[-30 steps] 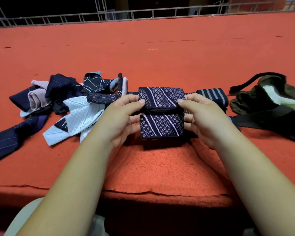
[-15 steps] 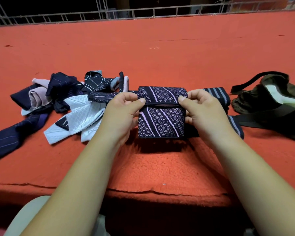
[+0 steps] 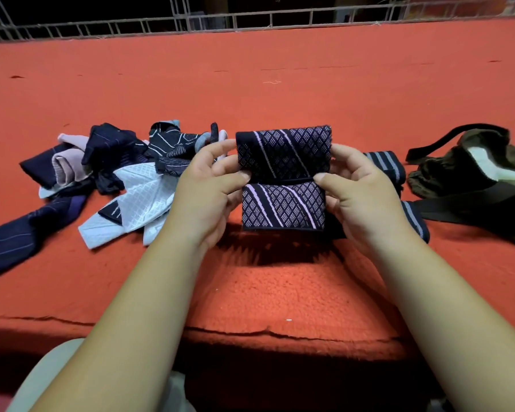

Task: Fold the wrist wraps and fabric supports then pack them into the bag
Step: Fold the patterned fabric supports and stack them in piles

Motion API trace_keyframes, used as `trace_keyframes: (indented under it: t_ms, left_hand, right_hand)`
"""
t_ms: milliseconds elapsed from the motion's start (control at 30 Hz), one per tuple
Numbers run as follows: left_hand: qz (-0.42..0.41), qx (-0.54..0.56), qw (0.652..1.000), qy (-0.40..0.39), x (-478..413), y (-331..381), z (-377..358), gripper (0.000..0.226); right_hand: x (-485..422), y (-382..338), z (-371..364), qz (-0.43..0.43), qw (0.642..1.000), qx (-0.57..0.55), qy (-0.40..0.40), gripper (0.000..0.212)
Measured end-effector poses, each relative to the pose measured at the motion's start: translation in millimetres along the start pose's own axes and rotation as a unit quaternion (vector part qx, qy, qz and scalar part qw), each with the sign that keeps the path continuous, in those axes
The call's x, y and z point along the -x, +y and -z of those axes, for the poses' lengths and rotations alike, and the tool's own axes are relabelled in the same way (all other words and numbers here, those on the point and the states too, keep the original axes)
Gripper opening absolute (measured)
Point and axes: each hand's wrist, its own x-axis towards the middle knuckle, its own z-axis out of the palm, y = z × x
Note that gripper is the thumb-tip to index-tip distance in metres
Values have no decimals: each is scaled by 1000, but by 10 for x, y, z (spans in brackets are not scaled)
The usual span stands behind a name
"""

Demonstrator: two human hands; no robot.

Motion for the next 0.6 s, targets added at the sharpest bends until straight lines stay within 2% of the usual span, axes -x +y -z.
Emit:
trace_keyframes:
  t_ms: [67, 233, 333, 400, 467, 533, 600]
  left_hand:
    - [10, 11, 1000, -25, -1, 29, 17, 42]
    - [72, 78, 994, -38, 32, 118, -6, 28]
    - [97, 121, 987, -35, 30, 141, 22, 33]
    - [96, 141, 985, -29, 42, 143, 26, 32]
    - [91, 137, 984, -65, 65, 158, -18, 33]
    - [111, 131, 979, -107, 91, 140, -30, 49]
    - [141, 72, 976, -148, 109, 85, -18, 62]
  right_hand:
    - [14, -38, -8, -31, 998, -49, -14, 37]
    - [50, -143, 34, -107, 985, -120, -61, 37]
    - [31, -160, 55, -121, 969, -211, -45, 34]
    - [22, -162, 47, -122, 973, -191, -53, 28]
    - [25, -151, 43, -106, 984, -125, -66, 15]
    - [37, -145, 36, -88, 989, -93, -67, 19]
    - [47, -131, 23, -65, 993, -78, -61, 27]
